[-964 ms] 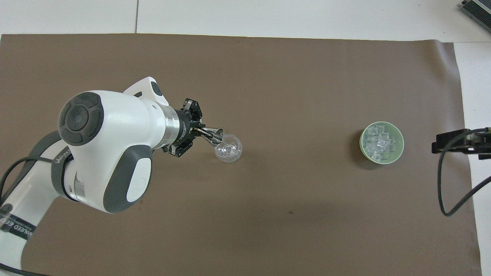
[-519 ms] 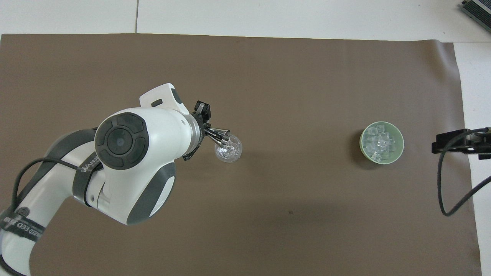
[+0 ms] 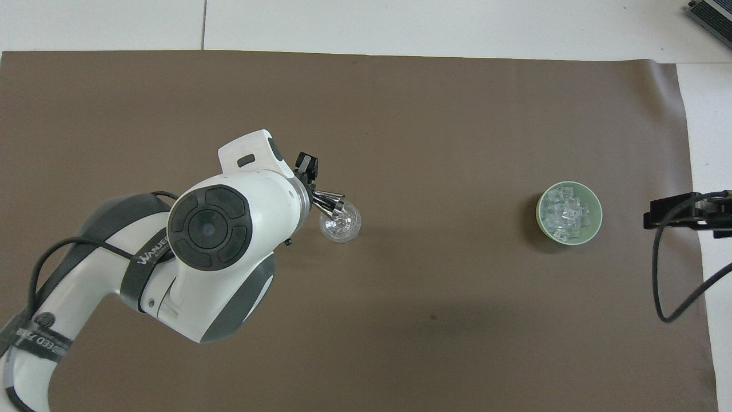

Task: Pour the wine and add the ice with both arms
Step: 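Tilt the jigger over the glass with the left gripper to pour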

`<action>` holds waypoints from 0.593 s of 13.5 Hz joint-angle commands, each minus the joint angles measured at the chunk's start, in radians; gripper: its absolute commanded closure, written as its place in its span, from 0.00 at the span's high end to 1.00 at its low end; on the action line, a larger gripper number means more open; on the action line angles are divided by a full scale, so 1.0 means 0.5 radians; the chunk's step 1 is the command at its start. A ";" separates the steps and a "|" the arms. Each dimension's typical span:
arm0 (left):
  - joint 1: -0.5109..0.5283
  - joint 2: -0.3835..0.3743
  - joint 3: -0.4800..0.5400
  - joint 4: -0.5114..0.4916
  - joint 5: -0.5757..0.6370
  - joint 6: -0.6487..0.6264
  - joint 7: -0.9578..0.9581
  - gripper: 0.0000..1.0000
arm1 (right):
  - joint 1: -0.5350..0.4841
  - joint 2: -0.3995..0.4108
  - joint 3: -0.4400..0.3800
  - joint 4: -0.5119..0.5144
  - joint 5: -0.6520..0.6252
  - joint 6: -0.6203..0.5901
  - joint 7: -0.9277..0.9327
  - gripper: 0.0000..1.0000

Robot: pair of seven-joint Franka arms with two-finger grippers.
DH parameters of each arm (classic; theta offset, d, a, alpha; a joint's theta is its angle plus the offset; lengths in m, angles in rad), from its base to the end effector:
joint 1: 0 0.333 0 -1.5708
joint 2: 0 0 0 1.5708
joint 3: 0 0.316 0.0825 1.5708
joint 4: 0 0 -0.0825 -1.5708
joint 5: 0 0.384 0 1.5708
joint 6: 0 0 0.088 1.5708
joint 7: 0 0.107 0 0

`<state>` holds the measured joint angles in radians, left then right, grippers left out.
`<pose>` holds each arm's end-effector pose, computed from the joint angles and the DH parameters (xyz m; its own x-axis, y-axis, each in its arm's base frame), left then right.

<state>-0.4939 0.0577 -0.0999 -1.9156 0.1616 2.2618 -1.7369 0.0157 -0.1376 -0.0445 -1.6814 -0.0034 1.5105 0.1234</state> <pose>0.5012 -0.3320 0.4921 0.4748 0.8750 0.0945 0.8253 -0.4800 0.2975 0.5042 -0.0166 0.6402 0.9879 -0.1512 -0.0335 -0.1512 -0.9885 0.0014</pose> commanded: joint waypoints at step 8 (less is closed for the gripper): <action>-0.098 -0.054 0.025 -0.013 0.158 -0.158 -0.045 0.00 | -0.010 -0.019 0.000 0.000 0.031 -0.030 -0.060 1.00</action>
<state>-0.5221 0.0538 -0.1006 -1.9156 0.2159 2.2051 -1.7388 0.0157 -0.1376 -0.0446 -1.6814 -0.0034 1.5105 0.1234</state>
